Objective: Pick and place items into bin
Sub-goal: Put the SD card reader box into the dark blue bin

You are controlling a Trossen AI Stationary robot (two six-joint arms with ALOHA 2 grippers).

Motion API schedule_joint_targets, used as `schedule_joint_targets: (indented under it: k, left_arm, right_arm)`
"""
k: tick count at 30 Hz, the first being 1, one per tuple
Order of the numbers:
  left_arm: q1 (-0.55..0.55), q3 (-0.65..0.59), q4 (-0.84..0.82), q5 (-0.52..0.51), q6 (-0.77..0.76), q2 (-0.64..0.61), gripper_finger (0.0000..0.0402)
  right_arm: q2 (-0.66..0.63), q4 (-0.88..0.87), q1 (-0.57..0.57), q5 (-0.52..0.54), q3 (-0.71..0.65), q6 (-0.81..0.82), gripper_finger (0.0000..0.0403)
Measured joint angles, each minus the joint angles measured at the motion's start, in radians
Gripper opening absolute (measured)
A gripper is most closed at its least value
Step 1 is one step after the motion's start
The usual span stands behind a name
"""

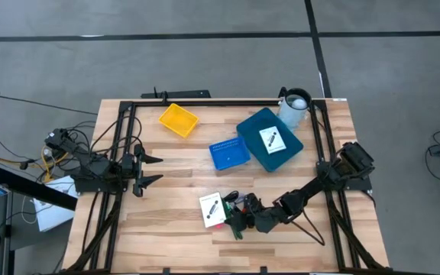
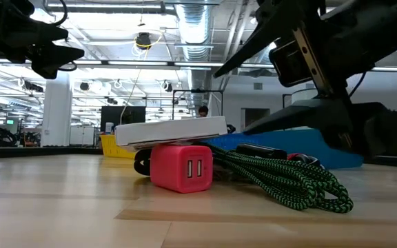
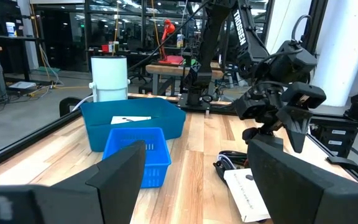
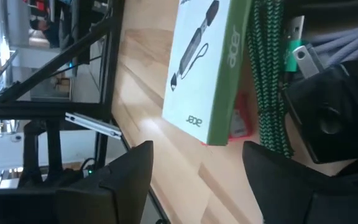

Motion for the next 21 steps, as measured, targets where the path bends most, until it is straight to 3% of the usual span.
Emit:
schedule_joint_targets:
  k: [21]
  left_arm:
    - [0.0, 0.0, 0.0, 0.0, 0.0, 0.0, 0.0272]
  right_arm:
    - [0.0, -0.049, -0.036, -0.076, 0.024, 0.023, 0.024]
